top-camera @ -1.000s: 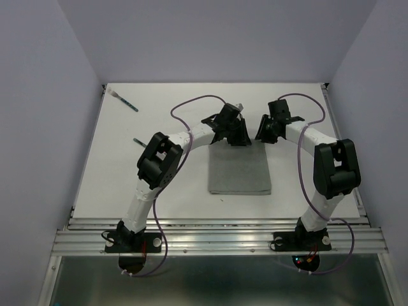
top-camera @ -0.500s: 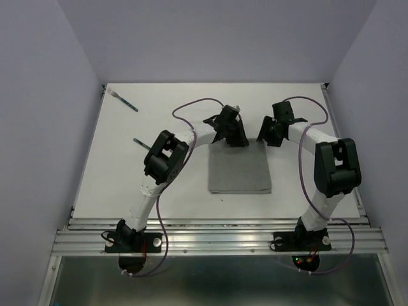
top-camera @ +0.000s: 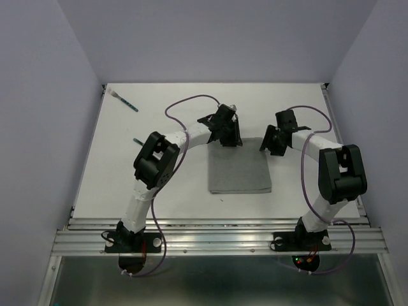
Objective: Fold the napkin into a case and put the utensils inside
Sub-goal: Smooth out the lower triangle-folded napkin at the center of the board, then move the lower triangle-folded napkin to the center of the board, then pick up the lower triangle-folded napkin from the center of the board.
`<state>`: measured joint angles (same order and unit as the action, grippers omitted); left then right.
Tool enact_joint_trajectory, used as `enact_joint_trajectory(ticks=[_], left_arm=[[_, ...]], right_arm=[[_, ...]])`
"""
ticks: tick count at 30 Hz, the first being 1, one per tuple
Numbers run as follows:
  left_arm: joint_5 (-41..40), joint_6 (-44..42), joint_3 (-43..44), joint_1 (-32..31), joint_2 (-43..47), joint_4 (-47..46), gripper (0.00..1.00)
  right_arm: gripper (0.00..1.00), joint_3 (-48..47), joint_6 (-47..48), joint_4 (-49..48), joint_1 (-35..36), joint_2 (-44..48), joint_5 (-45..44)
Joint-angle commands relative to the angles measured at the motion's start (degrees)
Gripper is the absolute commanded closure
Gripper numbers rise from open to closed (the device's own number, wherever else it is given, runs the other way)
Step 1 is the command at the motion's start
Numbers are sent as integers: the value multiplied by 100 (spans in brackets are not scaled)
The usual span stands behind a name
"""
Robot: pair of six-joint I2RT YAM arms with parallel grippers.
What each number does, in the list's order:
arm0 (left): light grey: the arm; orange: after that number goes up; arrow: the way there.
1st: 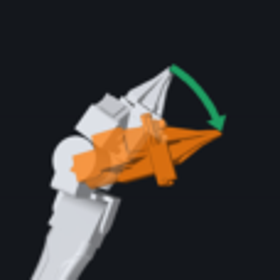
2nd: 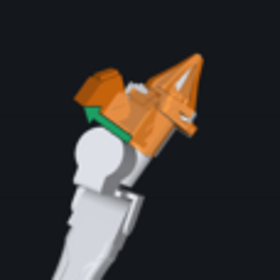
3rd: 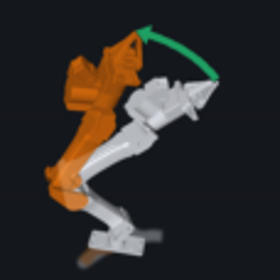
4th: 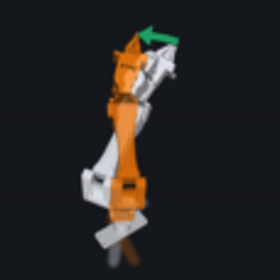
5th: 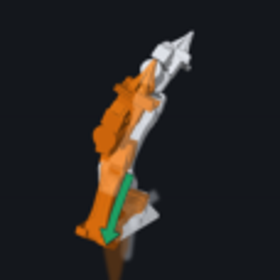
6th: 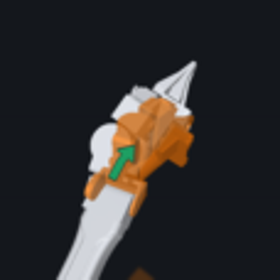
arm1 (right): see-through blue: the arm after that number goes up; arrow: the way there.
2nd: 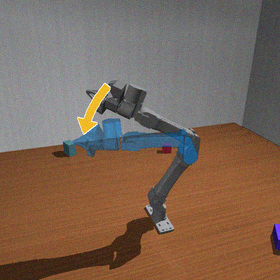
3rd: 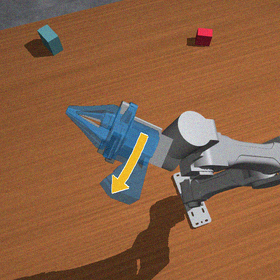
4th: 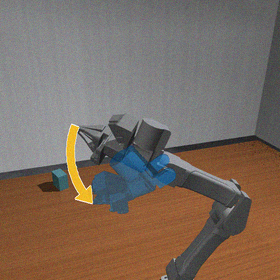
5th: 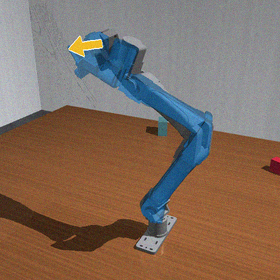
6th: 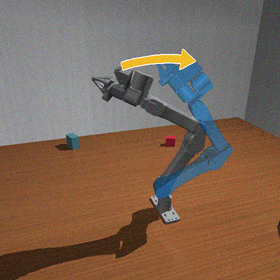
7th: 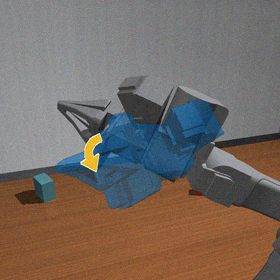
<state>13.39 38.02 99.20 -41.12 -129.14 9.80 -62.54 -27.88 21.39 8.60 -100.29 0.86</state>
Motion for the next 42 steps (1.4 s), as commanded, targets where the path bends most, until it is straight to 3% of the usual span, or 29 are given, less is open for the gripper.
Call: enact_joint_trajectory(ticks=[1,7,12,20,27,31,32,37,42], left_arm=[[-266,-374,-478,25,1259,39,59],[-337,-515,-1016,26,1989,92,58],[-556,-559,-1218,34,2287,215,55],[-855,-603,-1552,25,2648,408,51],[-1189,-638,-1369,-62,2491,645,43],[-1477,-752,-1009,-185,2271,873,36],[-1532,-796,-929,-220,2218,926,34],[-2225,-1007,-429,-510,1867,1278,27],[-2420,-1235,-182,-677,1647,1261,21]], right_arm=[[42,479,-95,-161,-43,834,19],[50,1990,-507,-407,-43,2020,625],[61,2860,-886,-697,141,2426,783],[66,3345,-1096,-829,493,2558,854],[67,3582,-2036,-961,2020,2839,617],[66,3548,-2257,-856,2190,2971,476],[65,3539,-2231,-734,2190,3024,441],[31,2952,-1871,250,2016,3463,-779],[24,2704,-959,419,111,3693,-220]])
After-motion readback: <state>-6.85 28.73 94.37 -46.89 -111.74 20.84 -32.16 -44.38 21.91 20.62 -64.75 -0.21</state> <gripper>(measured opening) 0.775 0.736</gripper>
